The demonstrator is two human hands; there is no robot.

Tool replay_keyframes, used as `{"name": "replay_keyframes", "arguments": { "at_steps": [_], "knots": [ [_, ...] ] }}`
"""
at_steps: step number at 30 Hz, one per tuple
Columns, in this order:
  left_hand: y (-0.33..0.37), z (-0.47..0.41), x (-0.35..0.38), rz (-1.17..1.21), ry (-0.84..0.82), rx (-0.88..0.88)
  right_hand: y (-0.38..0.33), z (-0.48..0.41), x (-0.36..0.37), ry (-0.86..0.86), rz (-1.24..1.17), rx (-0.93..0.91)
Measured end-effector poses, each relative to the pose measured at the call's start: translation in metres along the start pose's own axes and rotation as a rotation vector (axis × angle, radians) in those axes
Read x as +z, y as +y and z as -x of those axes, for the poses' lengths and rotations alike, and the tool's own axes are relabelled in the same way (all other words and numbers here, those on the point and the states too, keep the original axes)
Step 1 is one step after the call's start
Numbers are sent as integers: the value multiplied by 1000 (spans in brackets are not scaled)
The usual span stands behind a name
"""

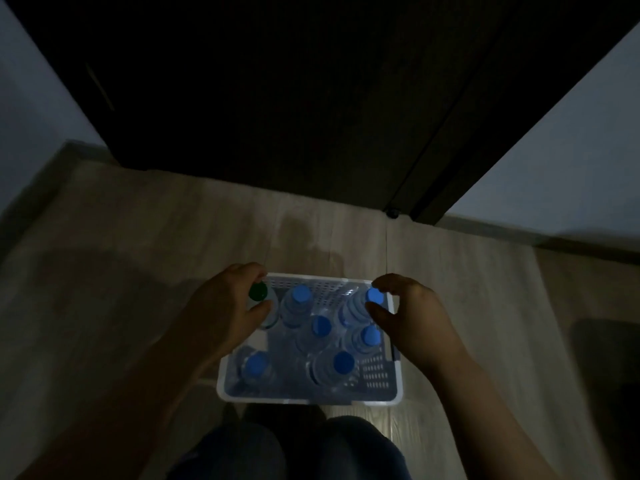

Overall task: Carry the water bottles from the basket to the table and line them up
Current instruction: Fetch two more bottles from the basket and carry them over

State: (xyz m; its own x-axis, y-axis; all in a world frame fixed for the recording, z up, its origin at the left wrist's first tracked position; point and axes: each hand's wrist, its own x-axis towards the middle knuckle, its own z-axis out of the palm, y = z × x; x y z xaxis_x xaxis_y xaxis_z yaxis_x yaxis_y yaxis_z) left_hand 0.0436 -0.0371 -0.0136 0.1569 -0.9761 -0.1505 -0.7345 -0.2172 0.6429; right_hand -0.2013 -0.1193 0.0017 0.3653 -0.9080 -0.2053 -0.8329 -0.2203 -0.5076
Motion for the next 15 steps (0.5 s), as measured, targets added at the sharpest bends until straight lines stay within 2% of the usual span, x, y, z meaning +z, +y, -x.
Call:
{"name": "replay_keyframes", "arguments": {
  "at_steps": [10,15],
  "knots": [
    [-45,-21,55,13,93,-52,53,-25,46,65,-62,21],
    [-58,-32,69,83,106,-31,76,-32,63,90,-165,113]
  ]
}}
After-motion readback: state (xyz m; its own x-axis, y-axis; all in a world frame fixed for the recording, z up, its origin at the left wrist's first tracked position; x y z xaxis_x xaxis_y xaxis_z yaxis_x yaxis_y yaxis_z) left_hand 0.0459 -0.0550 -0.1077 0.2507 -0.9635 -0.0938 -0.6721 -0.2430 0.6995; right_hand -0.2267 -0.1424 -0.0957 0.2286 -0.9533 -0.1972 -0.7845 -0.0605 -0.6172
